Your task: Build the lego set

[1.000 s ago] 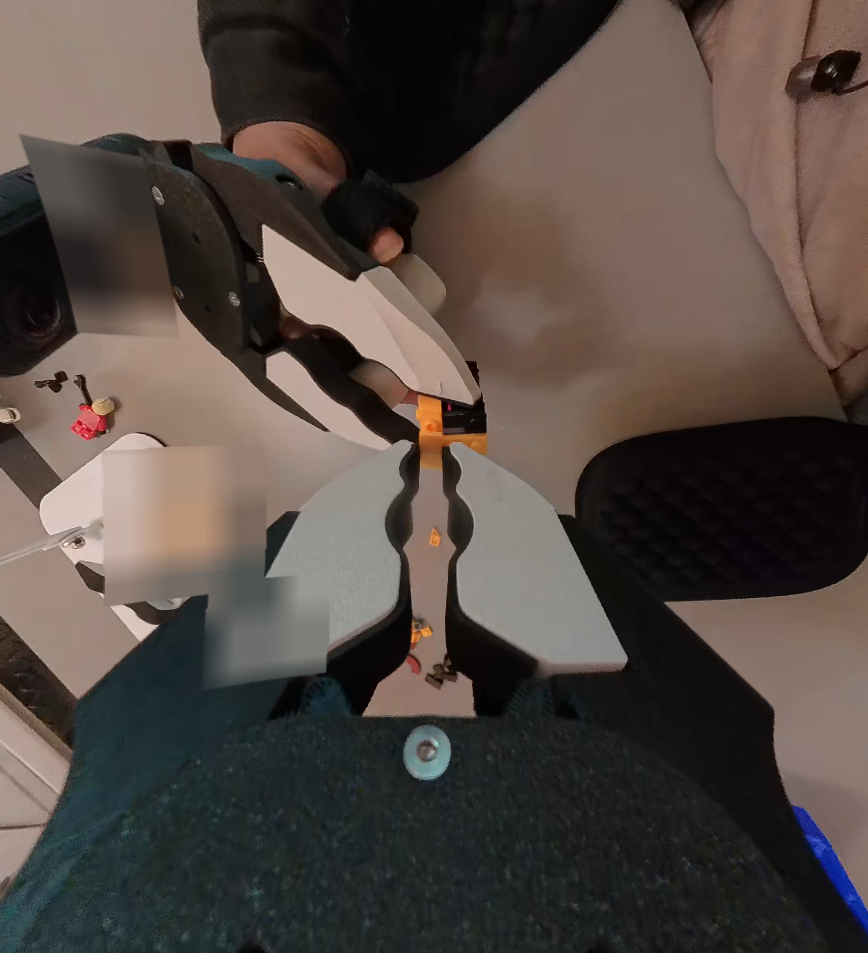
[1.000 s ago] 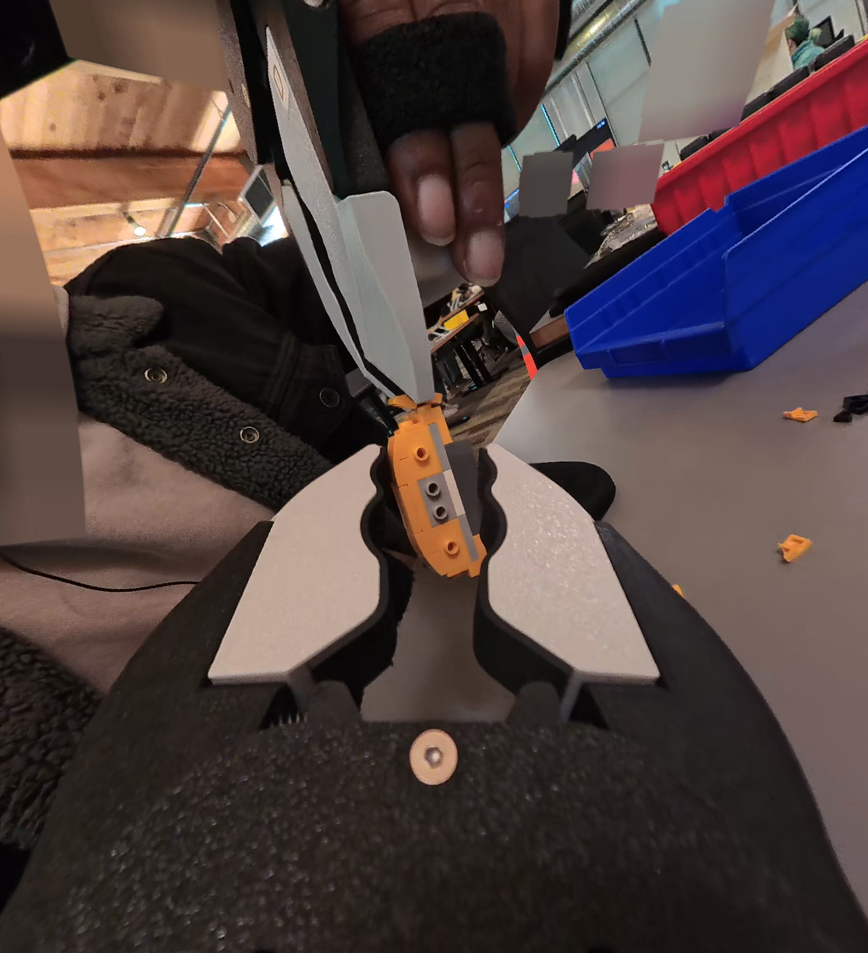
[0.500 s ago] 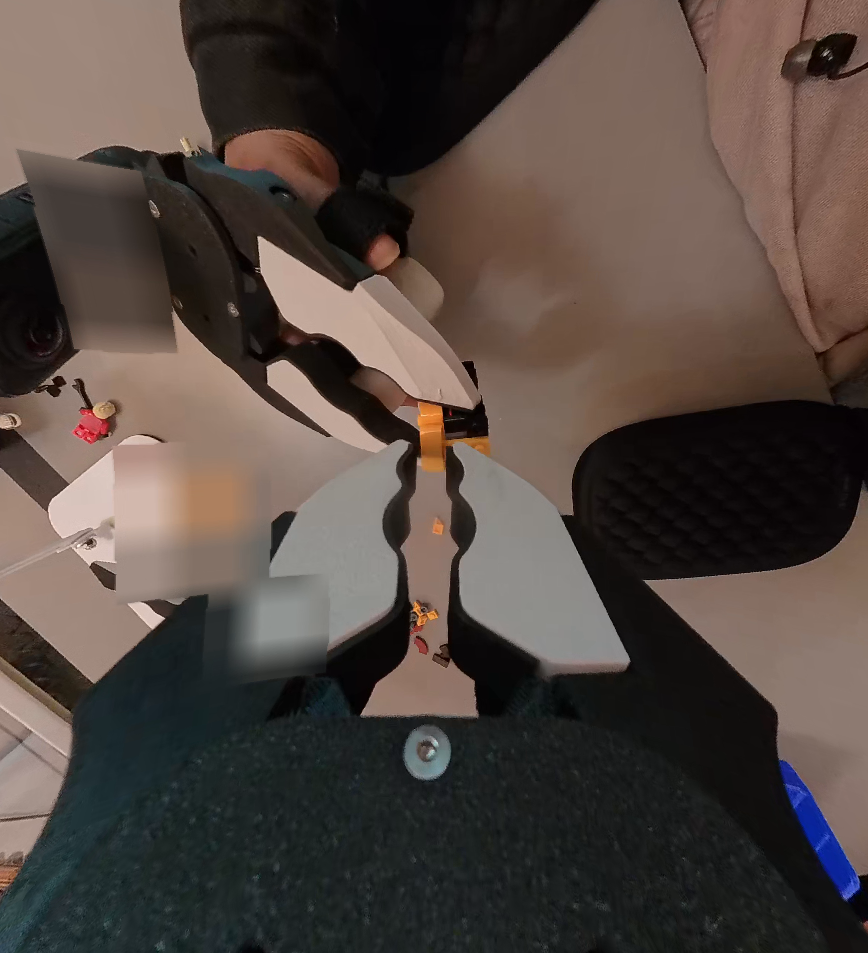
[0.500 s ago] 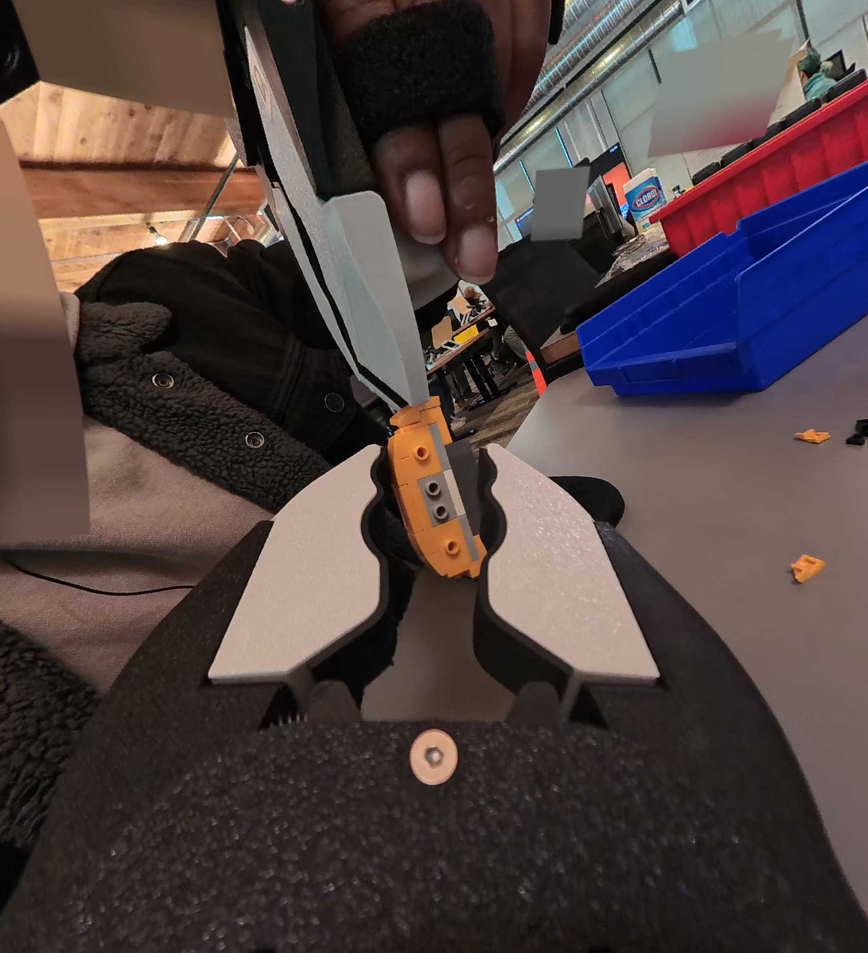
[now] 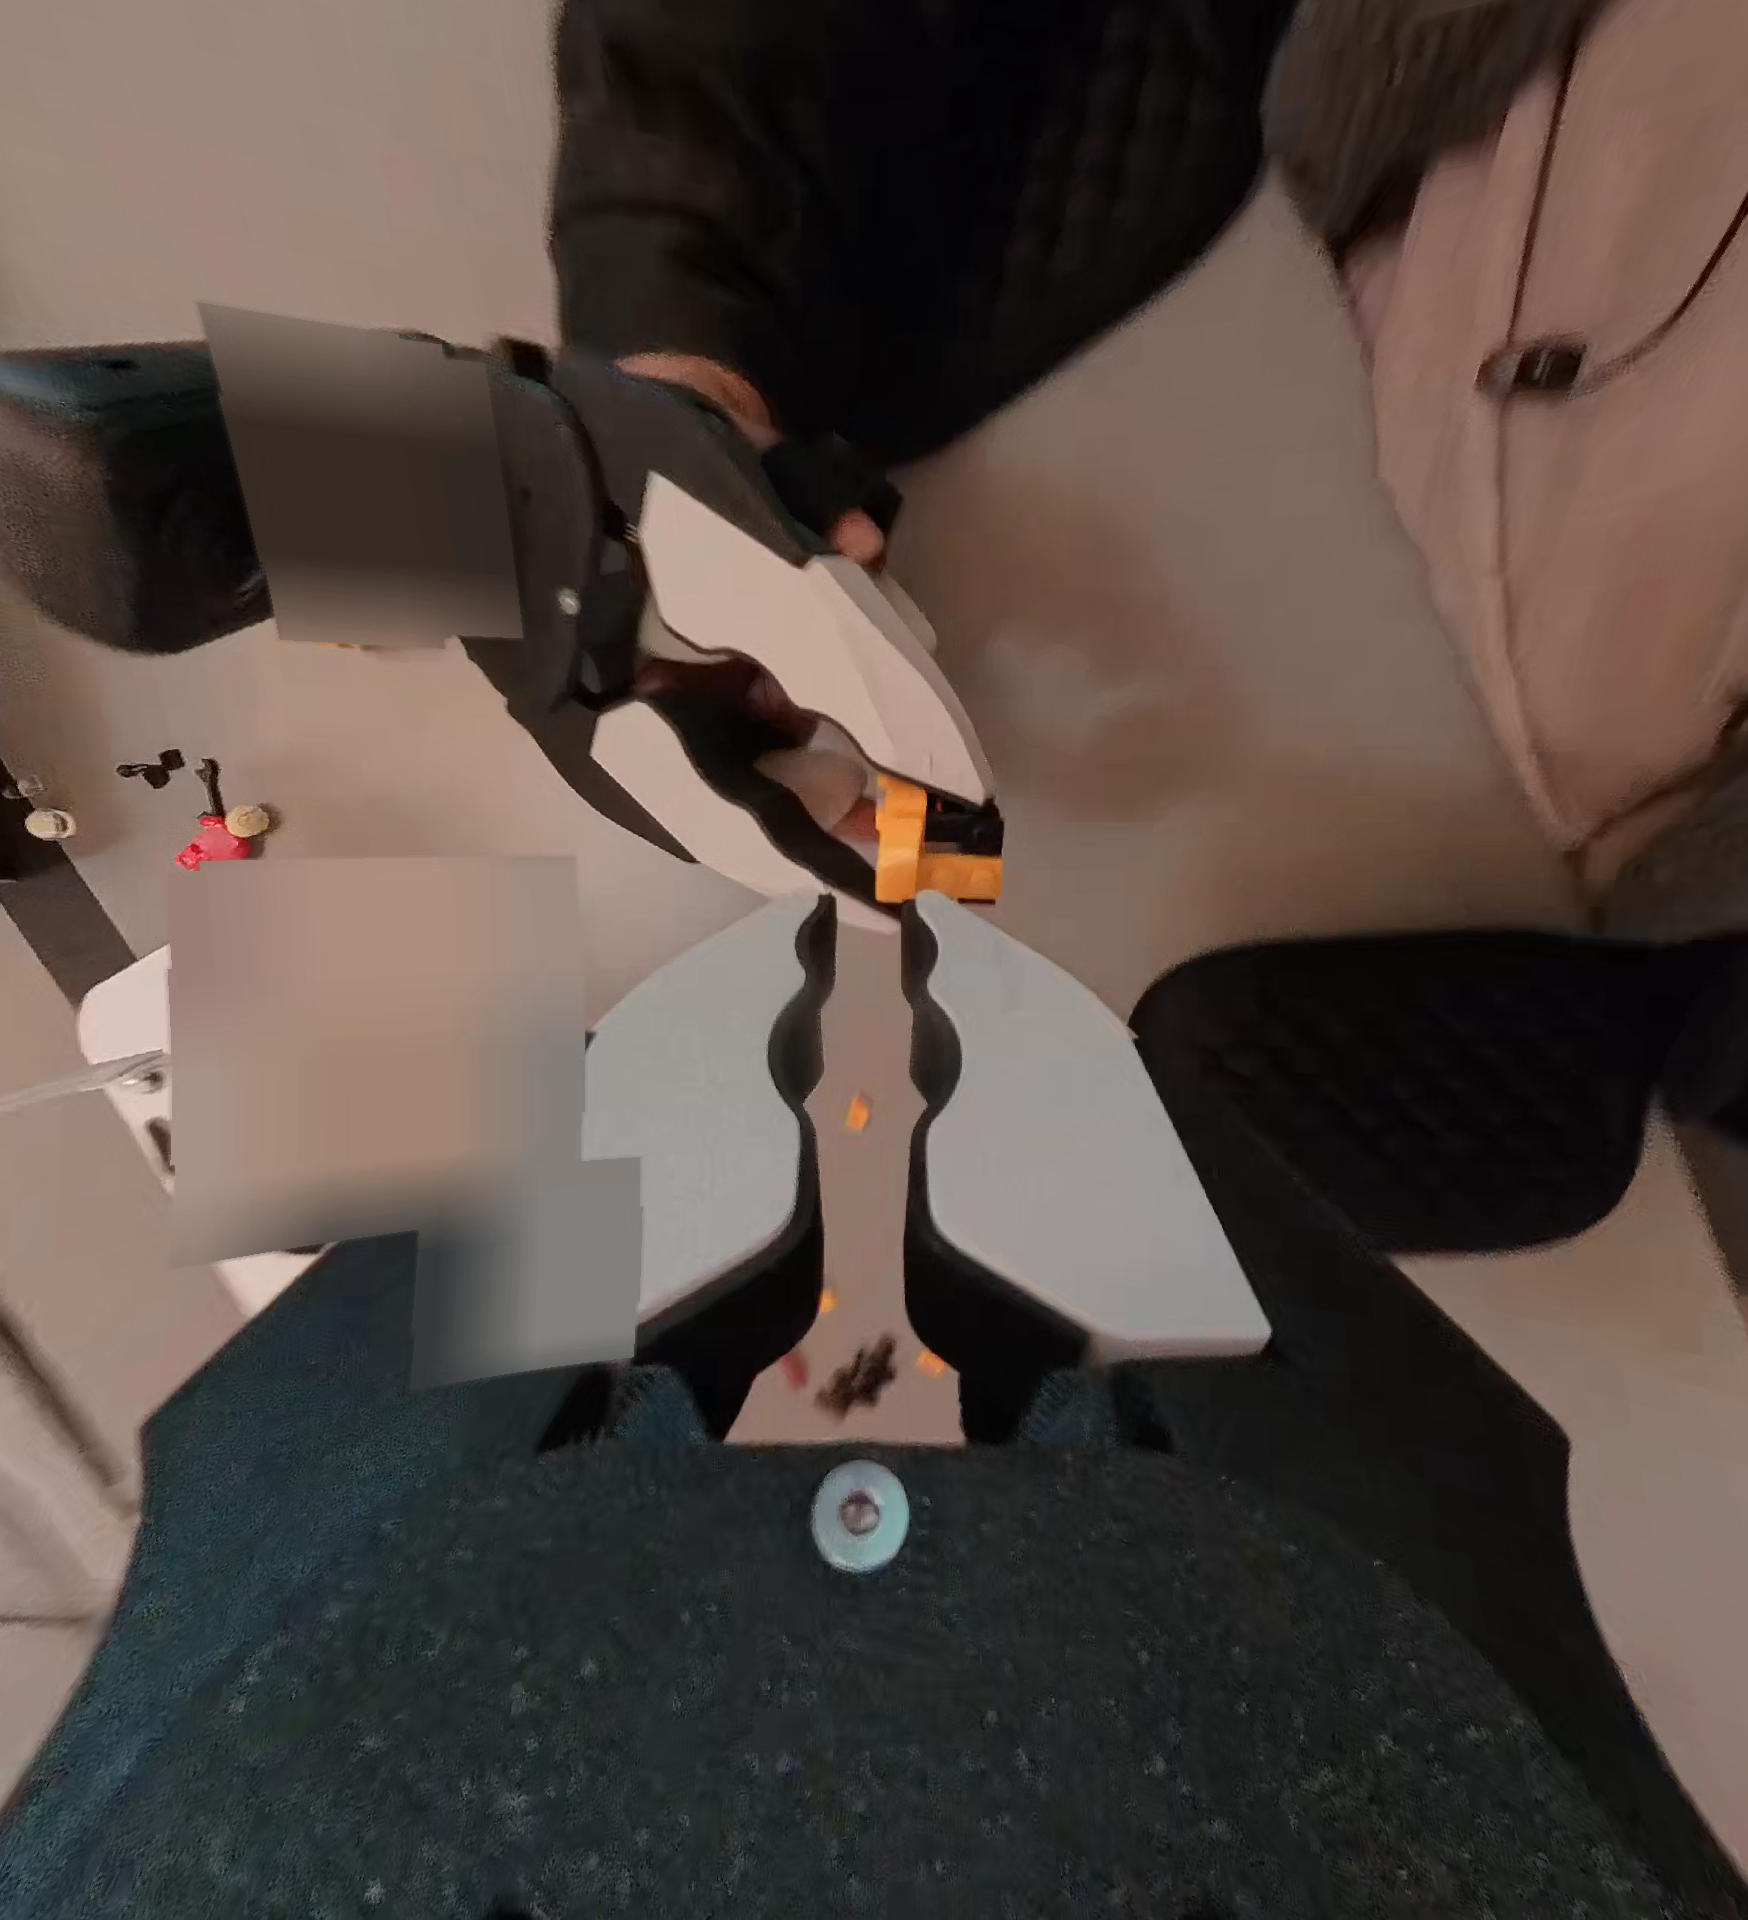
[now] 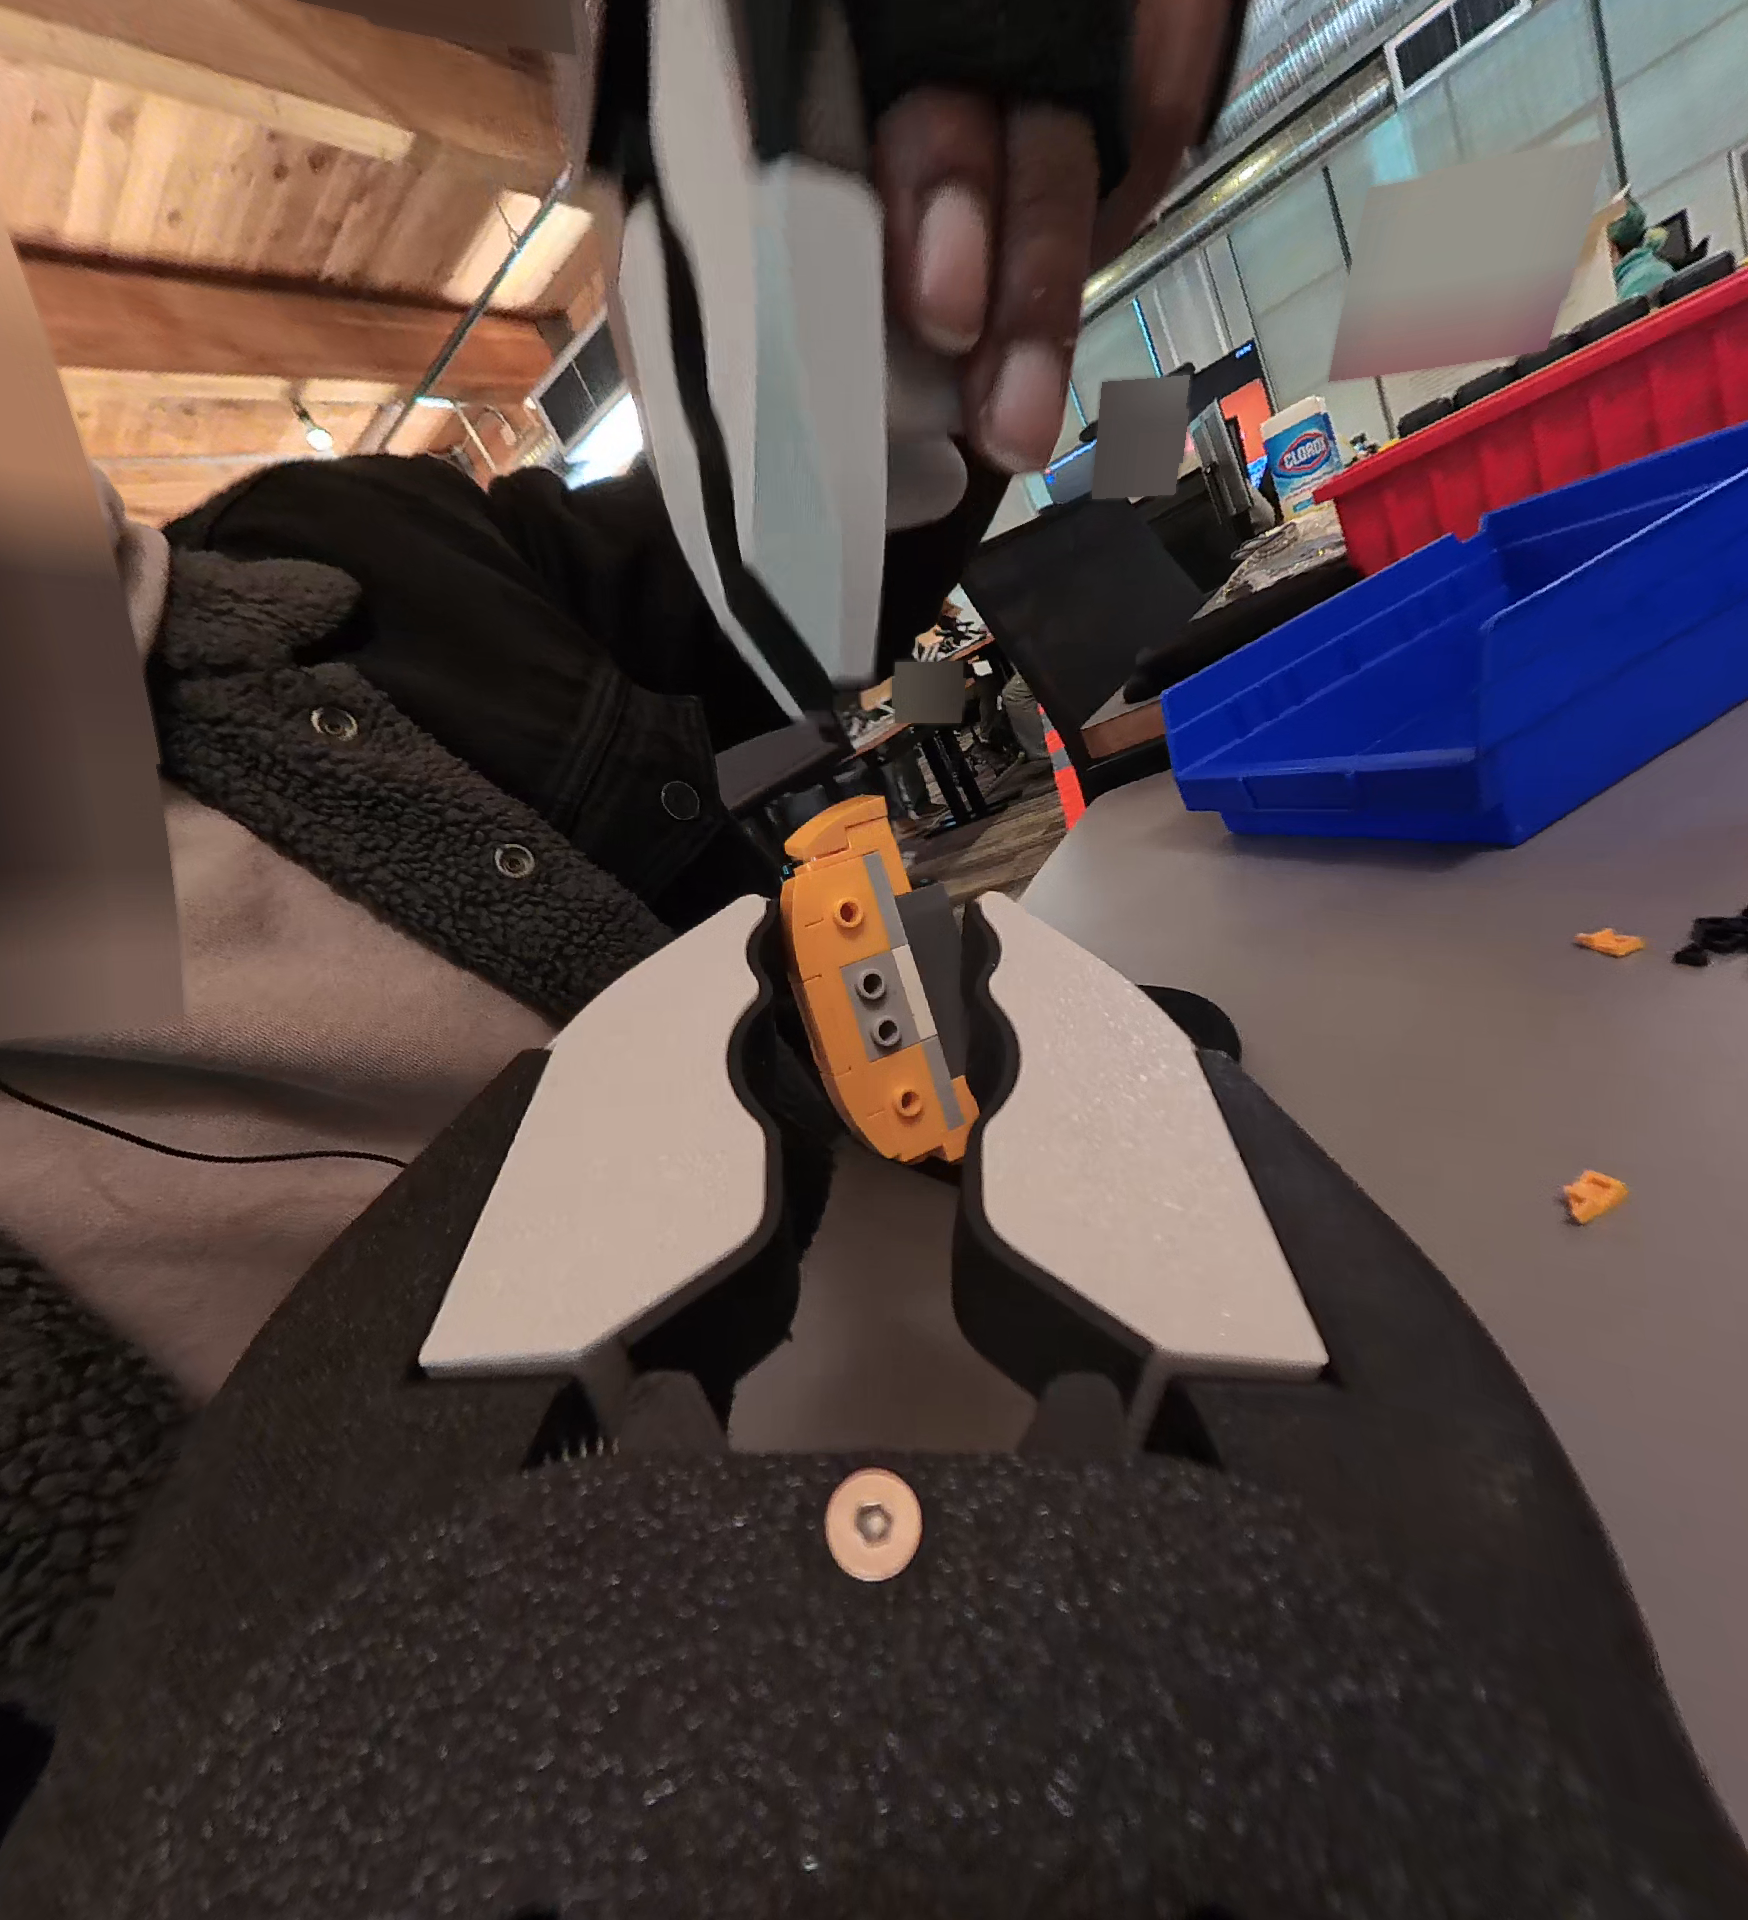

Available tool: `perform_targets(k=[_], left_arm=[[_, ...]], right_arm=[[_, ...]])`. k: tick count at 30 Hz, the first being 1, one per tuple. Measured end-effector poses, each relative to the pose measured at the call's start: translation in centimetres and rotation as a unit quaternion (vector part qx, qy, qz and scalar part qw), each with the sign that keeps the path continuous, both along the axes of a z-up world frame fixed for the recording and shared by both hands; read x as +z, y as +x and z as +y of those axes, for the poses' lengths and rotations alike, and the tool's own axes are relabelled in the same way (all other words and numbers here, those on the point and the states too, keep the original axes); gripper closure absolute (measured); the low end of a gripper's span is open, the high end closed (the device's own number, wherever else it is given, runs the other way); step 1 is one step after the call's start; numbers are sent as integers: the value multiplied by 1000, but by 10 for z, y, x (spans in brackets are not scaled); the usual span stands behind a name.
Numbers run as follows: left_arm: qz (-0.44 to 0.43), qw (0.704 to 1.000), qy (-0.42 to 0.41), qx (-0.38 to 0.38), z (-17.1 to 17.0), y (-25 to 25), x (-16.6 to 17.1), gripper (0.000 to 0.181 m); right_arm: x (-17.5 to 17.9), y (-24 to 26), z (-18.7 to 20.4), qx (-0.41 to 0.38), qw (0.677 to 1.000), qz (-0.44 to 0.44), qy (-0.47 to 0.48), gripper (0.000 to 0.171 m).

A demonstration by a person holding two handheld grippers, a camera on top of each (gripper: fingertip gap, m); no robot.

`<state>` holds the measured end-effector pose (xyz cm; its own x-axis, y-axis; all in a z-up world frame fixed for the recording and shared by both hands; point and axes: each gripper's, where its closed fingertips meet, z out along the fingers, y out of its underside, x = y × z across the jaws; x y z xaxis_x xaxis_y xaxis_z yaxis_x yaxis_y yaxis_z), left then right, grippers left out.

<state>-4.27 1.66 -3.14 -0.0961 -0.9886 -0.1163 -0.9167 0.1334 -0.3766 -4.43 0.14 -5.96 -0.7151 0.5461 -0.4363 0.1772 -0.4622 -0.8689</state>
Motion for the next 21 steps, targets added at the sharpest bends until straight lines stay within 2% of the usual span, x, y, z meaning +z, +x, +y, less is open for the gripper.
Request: perform_targets(k=[2,4,7,10,12,16,19,21], left_arm=[[-78,995,-26,61,6,4,8,167],[-150,978,-75,127,9,4,12,160],[-237,932,-161,220,9,-2,4,152],[-296,872,-267,283,-3,-4,-9,140],[-319,837,-326,302,-12,-2,-19,132],[-335,788,-419,302,-32,6,-36,116],[-360,747,-474,296,-36,13,-39,114],[-365,731,-499,289,-38,16,-42,113]], right_arm=[[-1,0,-2,-9,1000,7,19,139],[-2,0,-3,-23,999,19,42,139],[-5,-1,-6,-40,995,30,81,139],[-8,-1,-11,-45,992,39,110,139],[-9,-1,-15,-42,990,44,123,139],[-10,1,-23,-39,986,59,152,140],[-10,2,-28,-38,982,69,172,140],[-12,2,-30,-38,979,72,184,140]])
